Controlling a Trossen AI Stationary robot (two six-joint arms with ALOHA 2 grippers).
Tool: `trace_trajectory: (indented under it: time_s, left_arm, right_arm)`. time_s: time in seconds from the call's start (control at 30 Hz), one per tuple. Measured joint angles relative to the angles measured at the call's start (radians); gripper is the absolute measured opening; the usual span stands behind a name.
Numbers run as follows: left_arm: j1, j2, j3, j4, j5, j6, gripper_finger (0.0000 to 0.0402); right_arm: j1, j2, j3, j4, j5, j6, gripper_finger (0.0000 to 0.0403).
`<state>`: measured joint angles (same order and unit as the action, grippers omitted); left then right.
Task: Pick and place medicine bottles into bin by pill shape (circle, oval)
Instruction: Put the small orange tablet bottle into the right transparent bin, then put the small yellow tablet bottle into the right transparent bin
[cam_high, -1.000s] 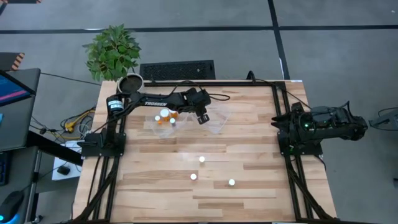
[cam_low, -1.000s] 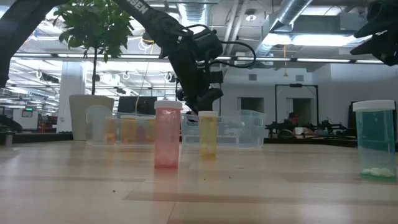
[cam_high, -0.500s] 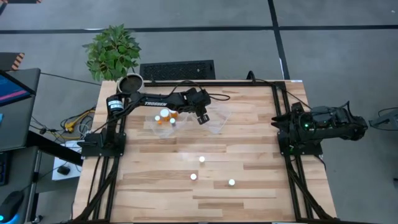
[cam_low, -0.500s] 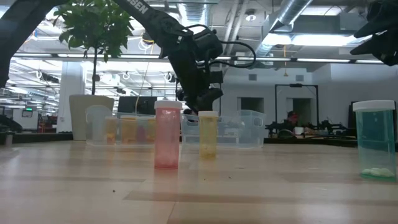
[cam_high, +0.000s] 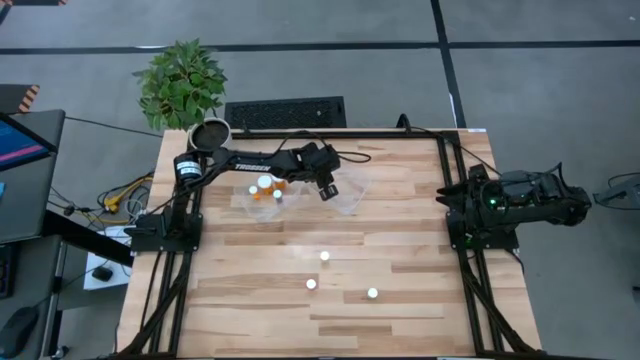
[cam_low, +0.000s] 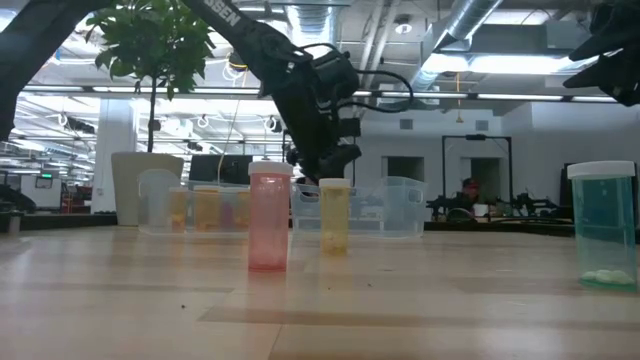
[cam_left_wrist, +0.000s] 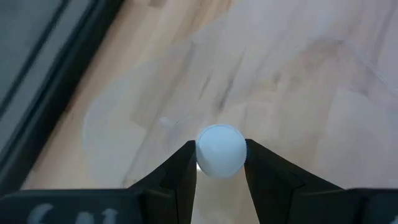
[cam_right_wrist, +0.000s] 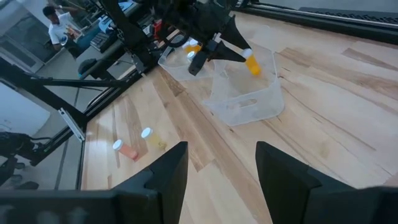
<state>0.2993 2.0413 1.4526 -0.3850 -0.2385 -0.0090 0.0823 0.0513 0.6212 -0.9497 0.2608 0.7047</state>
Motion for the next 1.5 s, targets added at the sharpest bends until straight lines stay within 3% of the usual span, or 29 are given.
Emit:
trace_trajectory:
  time_s: [0.13,0.6,1.07,1.37,1.5]
  left_arm:
    - [-0.007,0.003,0.000,-0.001,-0.038,0.000,0.0112]
    - [-0.006,0.005,-0.001,0.003,-0.024,0.000,0.0116]
    - [-0.006,0.012,0.067,-0.058,0.000,0.032,0.0227]
    - [-0.006,0.011,0.114,-0.108,0.001,0.032,0.0235]
    - [-0.006,0.011,0.114,-0.104,0.059,0.019,0.0235]
  right_arm:
    - [0.000,0.000,0.000,0.000,-0.001,0.003,0.0201]
    - [0.000,0.000,0.000,0.000,-0.002,0.004,0.0201]
    - [0.000,0.000,0.000,0.000,-0.002,0.004,0.0201]
    - [0.000,0.000,0.000,0.000,-0.002,0.003,0.0201]
    - [0.000,0.000,0.000,0.000,-0.002,0.003,0.0201]
